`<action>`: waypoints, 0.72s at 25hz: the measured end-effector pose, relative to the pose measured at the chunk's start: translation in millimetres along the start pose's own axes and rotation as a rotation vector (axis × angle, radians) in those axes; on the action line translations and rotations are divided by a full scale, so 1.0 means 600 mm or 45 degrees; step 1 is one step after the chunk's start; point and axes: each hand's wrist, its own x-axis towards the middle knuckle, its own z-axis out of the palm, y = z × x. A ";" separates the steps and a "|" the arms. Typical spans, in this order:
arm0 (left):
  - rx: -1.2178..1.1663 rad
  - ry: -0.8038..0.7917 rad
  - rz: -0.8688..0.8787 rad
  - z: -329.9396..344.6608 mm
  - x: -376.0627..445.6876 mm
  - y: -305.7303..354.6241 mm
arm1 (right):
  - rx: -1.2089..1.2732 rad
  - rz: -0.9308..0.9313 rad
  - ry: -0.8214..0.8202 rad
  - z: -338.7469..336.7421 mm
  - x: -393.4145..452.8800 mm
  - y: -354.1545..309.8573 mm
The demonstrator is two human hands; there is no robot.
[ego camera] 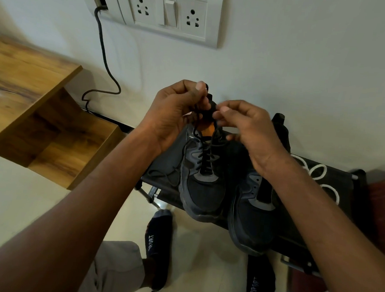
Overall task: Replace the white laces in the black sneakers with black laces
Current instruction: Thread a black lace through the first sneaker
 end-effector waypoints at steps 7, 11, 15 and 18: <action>1.063 -0.278 0.175 0.023 -0.010 -0.032 | 0.498 0.355 -0.107 -0.011 0.012 0.009; 1.217 -0.499 0.056 0.023 -0.009 -0.035 | 0.686 0.354 -0.013 -0.018 0.017 0.012; 1.271 -0.698 -0.059 0.013 -0.019 -0.017 | 0.591 0.302 0.070 -0.028 0.023 0.013; 1.240 -0.289 0.115 -0.004 -0.006 -0.012 | 0.156 0.171 0.034 -0.012 0.013 0.014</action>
